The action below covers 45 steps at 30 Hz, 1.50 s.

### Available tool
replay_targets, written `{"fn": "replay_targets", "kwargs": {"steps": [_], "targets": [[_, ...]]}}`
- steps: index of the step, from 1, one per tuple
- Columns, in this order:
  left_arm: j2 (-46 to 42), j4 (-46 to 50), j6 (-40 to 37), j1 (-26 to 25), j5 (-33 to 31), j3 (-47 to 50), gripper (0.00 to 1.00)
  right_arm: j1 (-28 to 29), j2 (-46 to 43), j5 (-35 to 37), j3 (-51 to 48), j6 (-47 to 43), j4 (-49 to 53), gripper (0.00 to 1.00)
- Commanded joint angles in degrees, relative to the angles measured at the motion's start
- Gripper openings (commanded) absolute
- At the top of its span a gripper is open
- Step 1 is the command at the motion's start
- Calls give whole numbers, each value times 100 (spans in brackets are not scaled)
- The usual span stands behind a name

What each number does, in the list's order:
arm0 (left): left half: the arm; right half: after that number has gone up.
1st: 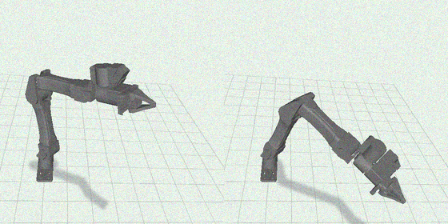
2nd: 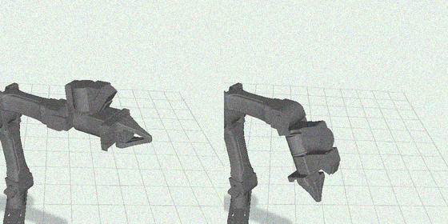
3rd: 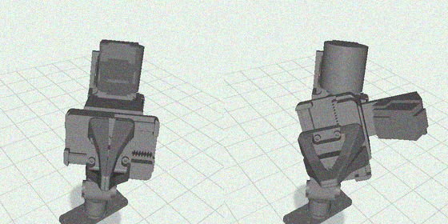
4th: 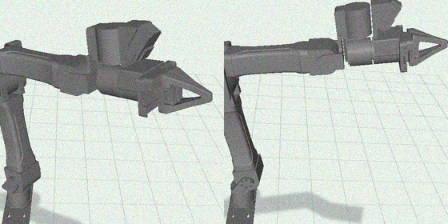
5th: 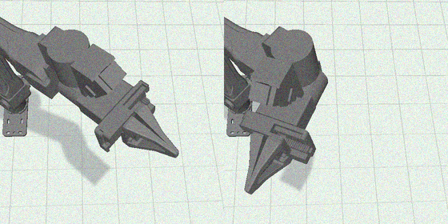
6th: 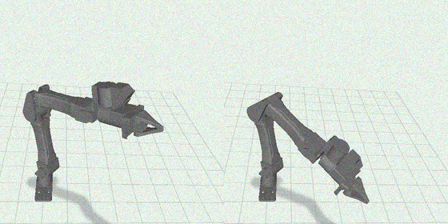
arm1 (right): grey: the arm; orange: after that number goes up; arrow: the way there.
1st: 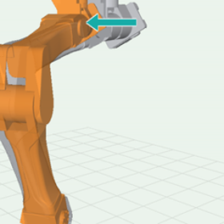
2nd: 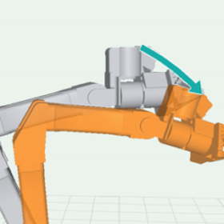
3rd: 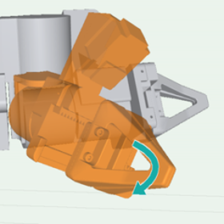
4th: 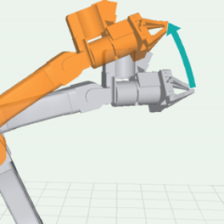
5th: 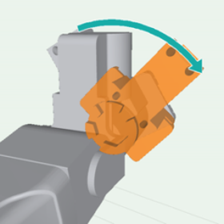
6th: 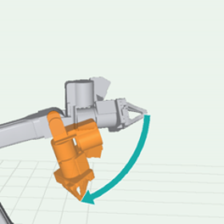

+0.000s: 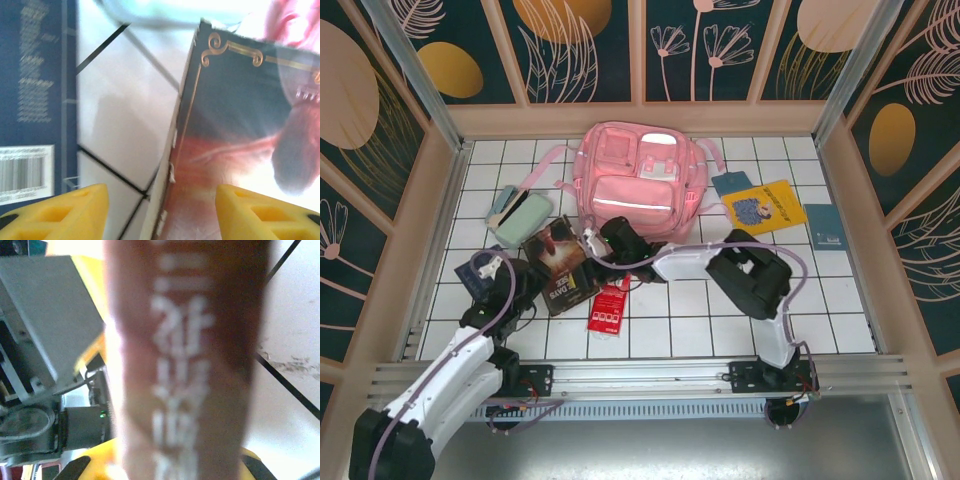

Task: Pack the student bag

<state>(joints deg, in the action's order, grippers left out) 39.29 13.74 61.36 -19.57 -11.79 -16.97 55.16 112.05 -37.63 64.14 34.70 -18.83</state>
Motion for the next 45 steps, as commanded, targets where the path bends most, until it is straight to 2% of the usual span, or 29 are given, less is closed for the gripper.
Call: {"fn": "replay_targets", "kwargs": {"steps": [1, 10, 17, 23, 28, 34, 40, 45], "targets": [[-128, 358, -472, -20, 111, -551, 59, -269, -896, 324, -376, -41, -797, 0], [1080, -275, -1153, -241, 569, -1525, 56, -1127, -3011, 1390, -2055, -7, -935, 0], [2695, -683, -1460, -1223, 426, -2555, 53, -1911, -4610, 2148, -2943, -118, -271, 0], [4284, -794, -1856, -1937, 409, -3603, 50, -2645, -5600, 2230, -3536, -28, 98, 0], [5406, -773, -1981, -2174, 621, -4324, 45, -2947, -6004, 2138, -3778, -6, 257, 0], [6108, -806, -1887, -2223, 801, -4486, 44, -3072, -6051, 2038, -4009, 85, 90, 0], [6022, -824, -1813, -2232, 645, -4188, 44, -3151, -6043, 1998, -4111, 115, -7, 0], [6067, -1060, -1581, -2248, 893, -3840, 44, -3203, -6046, 1961, -4160, 151, -66, 0]]}}
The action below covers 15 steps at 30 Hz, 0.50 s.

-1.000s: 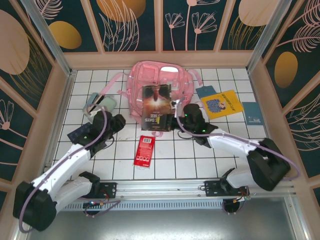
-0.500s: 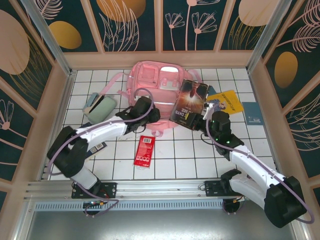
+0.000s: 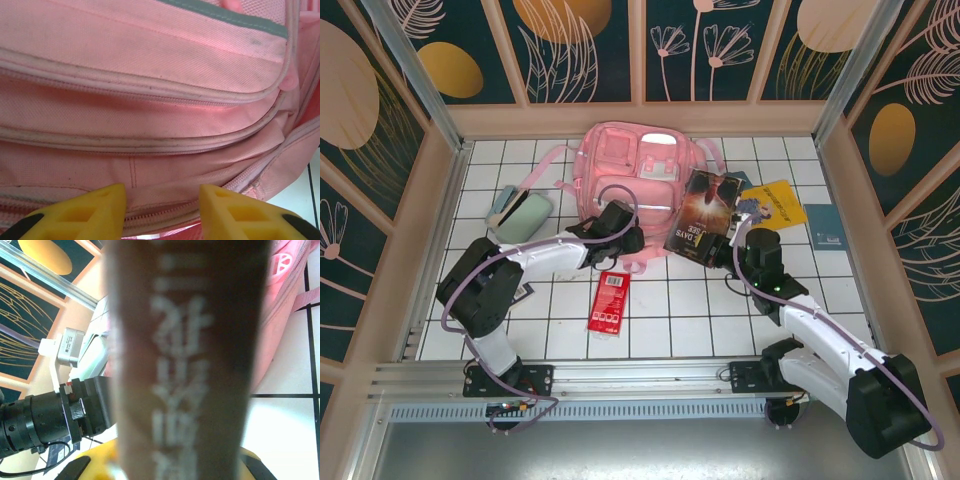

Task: Pack the student bag

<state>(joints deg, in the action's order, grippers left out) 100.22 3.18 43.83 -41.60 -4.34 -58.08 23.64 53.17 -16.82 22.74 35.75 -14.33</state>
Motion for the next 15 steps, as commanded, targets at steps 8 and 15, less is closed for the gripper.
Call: {"fn": "replay_targets", "kwargs": {"steps": [8, 15], "targets": [[54, -447, 613, -62, -81, 837, 43, -58, -136, -124, -77, 71, -603, 0], [129, -467, 1186, -30, -561, 632, 49, -50, -182, -164, -136, 139, -591, 0]]}}
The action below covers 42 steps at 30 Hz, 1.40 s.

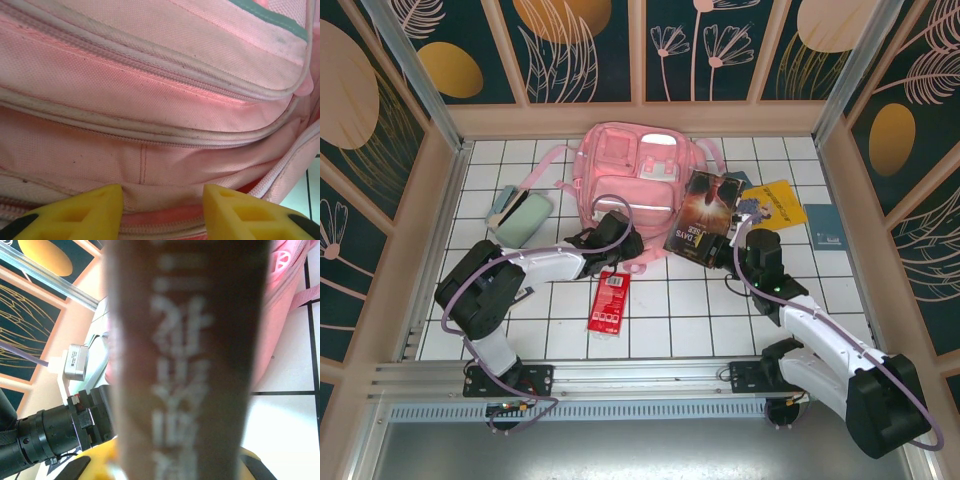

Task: Pack the student bag

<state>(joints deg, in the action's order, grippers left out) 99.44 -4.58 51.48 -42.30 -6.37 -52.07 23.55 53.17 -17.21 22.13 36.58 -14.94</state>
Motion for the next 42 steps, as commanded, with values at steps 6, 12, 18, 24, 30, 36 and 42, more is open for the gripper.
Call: {"fn": "replay_targets", "kwargs": {"steps": [6, 12, 18, 24, 30, 36, 42], "targets": [[99, 149, 1448, 167, -314, 214, 48, -52, -228, -115, -198, 108, -629, 0], [43, -46, 2889, 247, -221, 531, 51, -39, -220, -149, -259, 172, -778, 0], [-16, -364, 3669, 403, -308, 683, 47, -41, -223, -204, -340, 239, -852, 0], [259, 252, 4327, 462, -394, 267, 45, -21, -233, -213, -421, 336, -985, 0], [649, 59, 4843, 588, -288, 283, 44, 112, -221, -148, -512, 368, -1099, 0], [1158, -268, 4908, 659, 236, 242, 9, 184, -240, -98, -563, 370, -1103, 0], [917, -469, 4928, 663, 236, 440, 0, 186, -350, -15, -552, 291, -946, 0]]}}
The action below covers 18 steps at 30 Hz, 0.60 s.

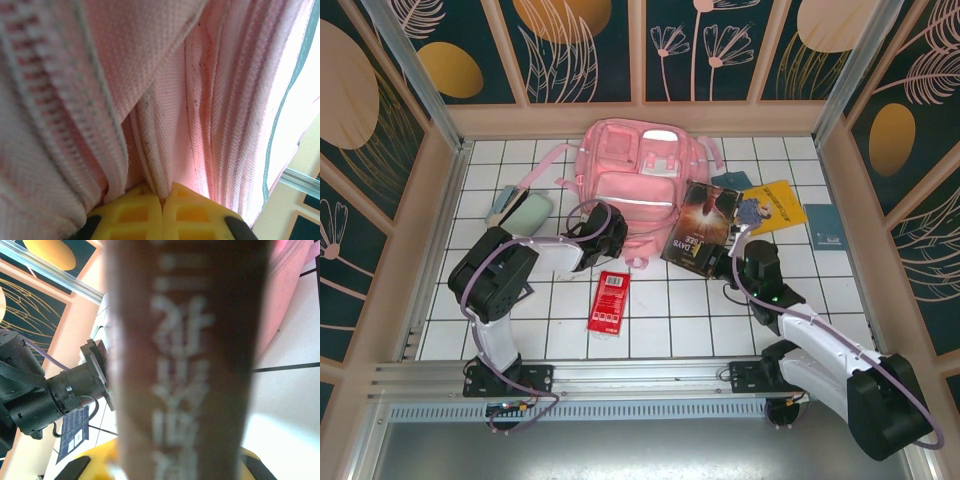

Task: Pack the student bag

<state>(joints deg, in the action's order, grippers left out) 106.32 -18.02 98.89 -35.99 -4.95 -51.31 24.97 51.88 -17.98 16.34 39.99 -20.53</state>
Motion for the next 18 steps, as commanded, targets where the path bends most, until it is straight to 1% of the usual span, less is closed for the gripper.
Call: {"fn": "replay_targets", "kwargs": {"steps": [1, 9, 18], "targets": [[105, 880, 179, 31, 39, 378, 0, 43, -222, 75, 27, -52, -382, 0], [-1023, 1213, -216, 30, -617, 41, 0, 43, -265, 66, -42, -49, -364, 0], [-1224, 1193, -366, 36, -664, -628, 0, 47, -511, -1, -157, -53, -287, 0]]}}
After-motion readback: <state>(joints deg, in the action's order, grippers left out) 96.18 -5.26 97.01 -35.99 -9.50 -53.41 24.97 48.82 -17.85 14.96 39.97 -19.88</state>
